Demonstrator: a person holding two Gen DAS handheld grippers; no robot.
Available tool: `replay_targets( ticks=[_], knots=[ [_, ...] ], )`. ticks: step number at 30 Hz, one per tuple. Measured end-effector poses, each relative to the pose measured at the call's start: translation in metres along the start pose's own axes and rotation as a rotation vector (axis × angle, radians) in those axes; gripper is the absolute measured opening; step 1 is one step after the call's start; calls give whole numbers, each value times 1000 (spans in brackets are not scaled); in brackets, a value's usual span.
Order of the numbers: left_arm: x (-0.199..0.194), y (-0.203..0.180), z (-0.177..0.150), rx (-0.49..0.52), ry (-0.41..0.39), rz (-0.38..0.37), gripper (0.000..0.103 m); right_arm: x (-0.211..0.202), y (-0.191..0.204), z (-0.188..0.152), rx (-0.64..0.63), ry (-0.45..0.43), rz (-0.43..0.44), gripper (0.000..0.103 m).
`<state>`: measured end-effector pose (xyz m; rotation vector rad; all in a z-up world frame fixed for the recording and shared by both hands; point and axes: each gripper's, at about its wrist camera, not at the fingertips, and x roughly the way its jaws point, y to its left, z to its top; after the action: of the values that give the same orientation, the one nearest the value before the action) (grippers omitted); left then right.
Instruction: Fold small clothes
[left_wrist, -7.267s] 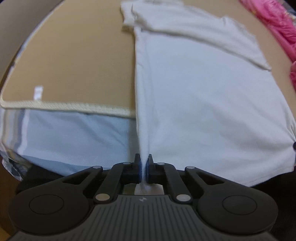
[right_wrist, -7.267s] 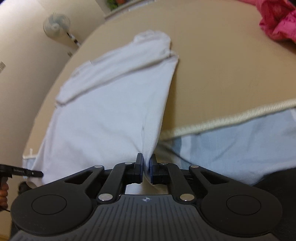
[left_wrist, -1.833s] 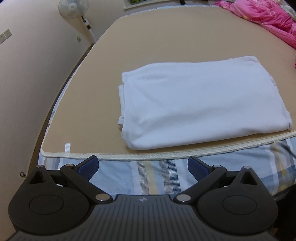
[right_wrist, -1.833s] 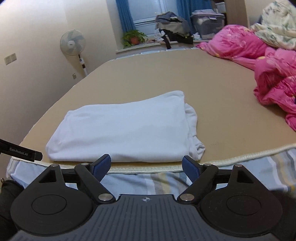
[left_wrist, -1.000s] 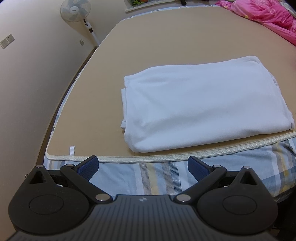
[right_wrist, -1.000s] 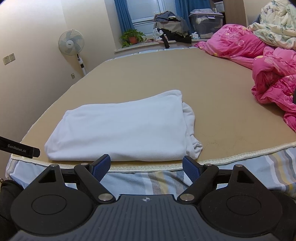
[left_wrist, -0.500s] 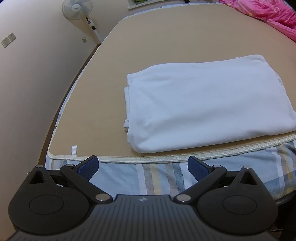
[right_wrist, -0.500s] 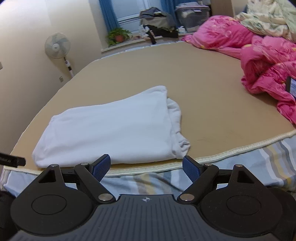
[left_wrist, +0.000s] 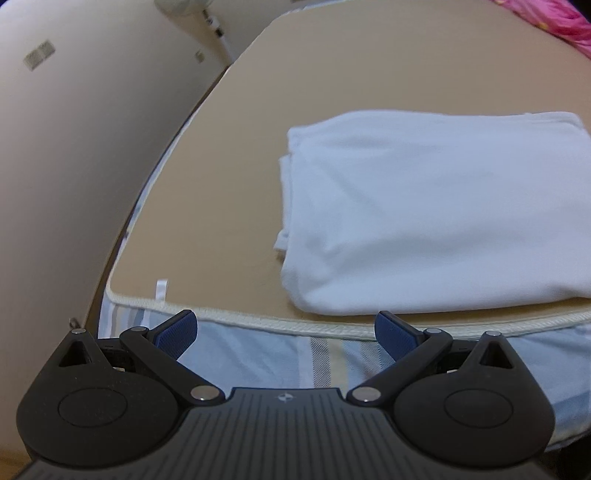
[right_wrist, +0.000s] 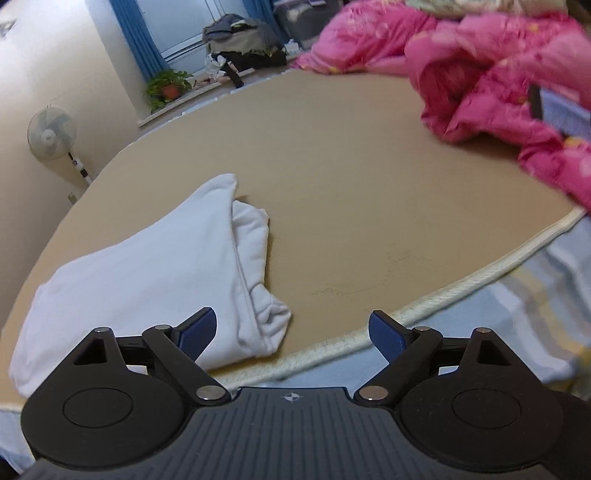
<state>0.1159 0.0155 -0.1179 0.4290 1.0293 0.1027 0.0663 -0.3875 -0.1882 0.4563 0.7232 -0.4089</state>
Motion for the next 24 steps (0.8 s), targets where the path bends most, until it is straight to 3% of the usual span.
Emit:
replay_targets(
  ticks=[5, 7, 8, 9, 10, 11, 12, 18, 24],
  knots=[
    [12, 15, 2, -56, 46, 0, 103, 49, 2, 10, 86, 64, 80, 93],
    [16, 22, 1, -70, 53, 11, 103, 73, 3, 6, 130, 108, 70, 97],
    [17, 24, 0, -76, 56, 17, 103, 76, 6, 3, 123, 90, 64, 97],
    [19, 28, -1, -83, 60, 22, 103, 75, 12, 1, 100, 66, 84, 88],
    [21, 33, -2, -92, 64, 27, 103, 75, 16, -1, 91, 73, 142, 54],
    [24, 38, -3, -103, 71, 34, 103, 77, 18, -3, 116, 113, 190, 33],
    [28, 42, -3, -113, 80, 40, 103, 78, 17, -5, 156, 133, 204, 24],
    [59, 74, -2, -203, 161, 77, 103, 82, 0, -9, 421, 141, 215, 23],
    [88, 102, -3, -259, 217, 111, 103, 78, 32, 5, 366, 169, 69, 22]
  ],
)
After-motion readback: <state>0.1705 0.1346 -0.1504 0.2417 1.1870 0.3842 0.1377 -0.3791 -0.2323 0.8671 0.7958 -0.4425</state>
